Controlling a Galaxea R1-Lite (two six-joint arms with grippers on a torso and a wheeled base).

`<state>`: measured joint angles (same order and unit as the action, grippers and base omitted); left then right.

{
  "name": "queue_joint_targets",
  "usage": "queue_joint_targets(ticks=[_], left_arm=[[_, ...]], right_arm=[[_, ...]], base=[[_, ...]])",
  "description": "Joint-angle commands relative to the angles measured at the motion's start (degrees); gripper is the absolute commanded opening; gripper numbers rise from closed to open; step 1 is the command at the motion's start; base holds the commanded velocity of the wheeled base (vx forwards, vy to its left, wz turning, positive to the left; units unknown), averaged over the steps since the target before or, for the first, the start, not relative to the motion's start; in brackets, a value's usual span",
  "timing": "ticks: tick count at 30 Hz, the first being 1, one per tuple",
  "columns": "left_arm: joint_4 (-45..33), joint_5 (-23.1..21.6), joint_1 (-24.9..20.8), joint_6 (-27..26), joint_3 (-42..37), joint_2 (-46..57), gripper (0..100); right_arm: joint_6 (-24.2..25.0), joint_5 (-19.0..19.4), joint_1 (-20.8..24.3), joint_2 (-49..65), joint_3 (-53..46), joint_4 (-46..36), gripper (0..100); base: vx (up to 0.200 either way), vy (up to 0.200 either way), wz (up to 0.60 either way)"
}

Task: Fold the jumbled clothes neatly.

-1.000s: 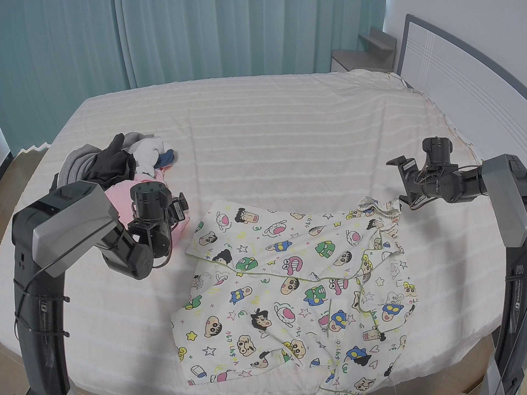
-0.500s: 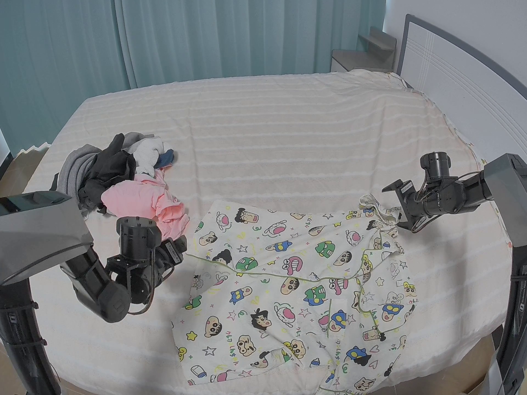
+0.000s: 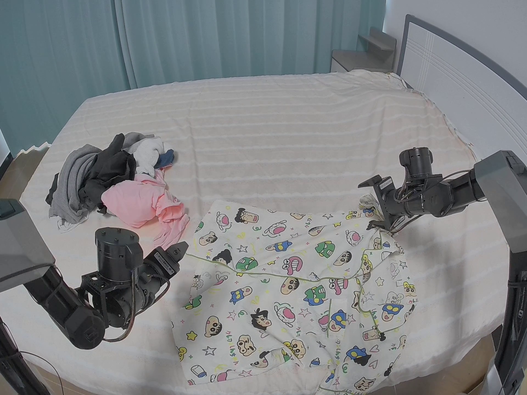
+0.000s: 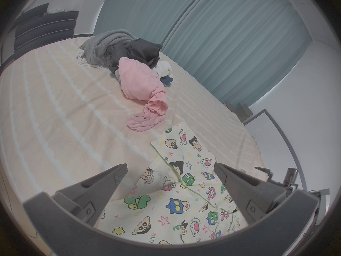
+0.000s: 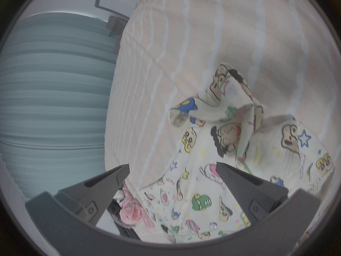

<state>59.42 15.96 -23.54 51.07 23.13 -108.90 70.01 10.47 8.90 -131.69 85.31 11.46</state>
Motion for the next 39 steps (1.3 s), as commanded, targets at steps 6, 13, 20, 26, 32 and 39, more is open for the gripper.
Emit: queue_joint_targets(ticks=[6, 13, 20, 26, 32, 39], left_arm=[[5.9, 0.6, -0.2, 0.1, -3.5, 2.6, 100], [9.5, 0.7, -0.2, 0.1, -5.5, 2.4, 100], [10.8, 0.8, 0.0, 0.1, -6.3, 2.1, 100], [12.2, 0.8, 0.0, 0.0, -7.1, 2.1, 100], [12.2, 0.7, 0.1, 0.0, -7.6, 1.6, 100], [12.2, -4.0, 0.1, -0.8, -7.9, -0.2, 100]], right_arm=[[-1.5, -7.0, -1.2, -9.1, 5.7, 5.6, 100], [-7.2, -10.9, -2.4, -16.0, 16.9, 2.4, 100], [-14.9, -18.4, -3.5, -20.5, 29.3, -0.9, 100], [-20.0, -18.8, -3.5, -19.9, 29.3, 0.8, 100], [-20.9, -19.0, -3.7, -15.7, 29.3, 4.4, 100], [-21.1, -14.5, -1.7, 2.4, 7.6, 6.5, 100]], base=[[0.000, 0.000, 0.00], [0.000, 0.000, 0.00], [0.000, 0.000, 0.00], [0.000, 0.000, 0.00], [0.000, 0.000, 0.00], [0.000, 0.000, 0.00]])
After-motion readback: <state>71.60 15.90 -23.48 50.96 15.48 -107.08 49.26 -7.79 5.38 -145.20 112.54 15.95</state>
